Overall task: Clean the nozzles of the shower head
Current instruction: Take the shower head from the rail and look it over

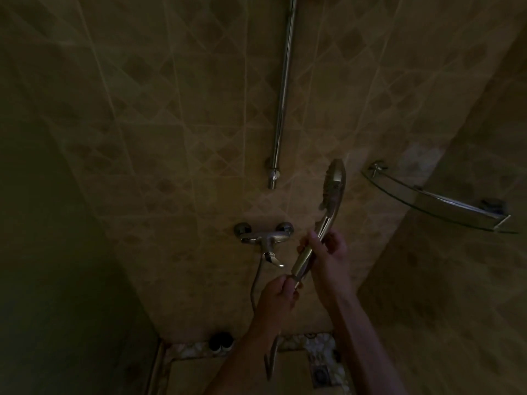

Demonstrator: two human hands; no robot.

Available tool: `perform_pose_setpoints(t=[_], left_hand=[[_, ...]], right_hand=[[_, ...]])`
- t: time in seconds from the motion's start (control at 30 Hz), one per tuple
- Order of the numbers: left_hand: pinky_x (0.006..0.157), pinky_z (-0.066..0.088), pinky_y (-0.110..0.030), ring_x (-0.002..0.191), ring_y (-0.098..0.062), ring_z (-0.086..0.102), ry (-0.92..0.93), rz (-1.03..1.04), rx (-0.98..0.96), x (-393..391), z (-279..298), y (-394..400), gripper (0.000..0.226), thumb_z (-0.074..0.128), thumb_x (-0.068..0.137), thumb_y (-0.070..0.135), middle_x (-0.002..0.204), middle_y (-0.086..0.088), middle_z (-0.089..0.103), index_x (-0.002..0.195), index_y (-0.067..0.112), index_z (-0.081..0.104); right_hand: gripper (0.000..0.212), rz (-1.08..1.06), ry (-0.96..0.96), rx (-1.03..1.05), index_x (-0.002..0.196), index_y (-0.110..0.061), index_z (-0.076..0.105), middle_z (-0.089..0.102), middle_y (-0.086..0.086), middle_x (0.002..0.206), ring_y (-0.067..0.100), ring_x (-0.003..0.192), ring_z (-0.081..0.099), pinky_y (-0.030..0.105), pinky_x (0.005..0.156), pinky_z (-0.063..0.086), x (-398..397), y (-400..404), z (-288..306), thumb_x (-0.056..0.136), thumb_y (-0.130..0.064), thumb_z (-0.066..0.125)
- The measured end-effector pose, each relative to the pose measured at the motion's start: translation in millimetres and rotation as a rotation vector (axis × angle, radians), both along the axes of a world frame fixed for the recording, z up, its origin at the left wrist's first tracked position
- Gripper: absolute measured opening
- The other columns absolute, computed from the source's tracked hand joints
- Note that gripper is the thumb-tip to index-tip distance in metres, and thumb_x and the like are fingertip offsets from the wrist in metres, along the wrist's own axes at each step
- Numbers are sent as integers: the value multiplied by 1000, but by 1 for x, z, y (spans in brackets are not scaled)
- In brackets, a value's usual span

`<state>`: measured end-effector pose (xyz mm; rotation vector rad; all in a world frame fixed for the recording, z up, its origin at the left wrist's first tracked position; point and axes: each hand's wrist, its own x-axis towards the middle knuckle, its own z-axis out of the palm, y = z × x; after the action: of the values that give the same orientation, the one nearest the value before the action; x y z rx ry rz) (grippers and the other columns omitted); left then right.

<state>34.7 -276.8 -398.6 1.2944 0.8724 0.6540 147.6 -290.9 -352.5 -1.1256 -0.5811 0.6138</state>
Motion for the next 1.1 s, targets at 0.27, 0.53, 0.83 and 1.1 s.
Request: perform_pose_setpoints(t=[0.27, 0.53, 0.83, 1.1], left_hand=[[44, 25, -18, 37, 1, 33, -38, 11, -22, 4, -4, 3, 29, 41, 102, 10, 40, 11, 43, 78, 12, 57], [46, 26, -18, 39, 2, 34, -31, -27, -5, 5, -6, 5, 27, 43, 101, 14, 43, 13, 44, 80, 17, 60], [49, 28, -22, 49, -6, 38, 12, -52, 16, 10, -8, 4, 26, 47, 99, 23, 52, 11, 47, 79, 20, 63], [51, 29, -23, 57, -9, 41, 9, -41, 18, 12, 8, 0, 25, 45, 101, 17, 75, -9, 51, 82, 21, 61]], right_hand=[[26, 119, 121, 84, 117, -7, 56, 70, 10, 92, 28, 90, 66, 45, 78, 52, 2, -1, 6, 91, -10, 55], [22, 130, 62, 19, 93, -19, 59, 65, 3, 84, 13, 71, 61, 40, 70, 47, -4, -2, 19, 78, -27, 73], [57, 144, -122, -126, 123, -36, 59, 66, -15, 73, 5, 78, 66, 32, 77, 57, 16, -8, 15, 69, -39, 77], [73, 160, -46, -84, 128, -33, 55, 65, -5, 76, 15, 77, 66, 29, 68, 52, 22, -10, 19, 61, -41, 83]])
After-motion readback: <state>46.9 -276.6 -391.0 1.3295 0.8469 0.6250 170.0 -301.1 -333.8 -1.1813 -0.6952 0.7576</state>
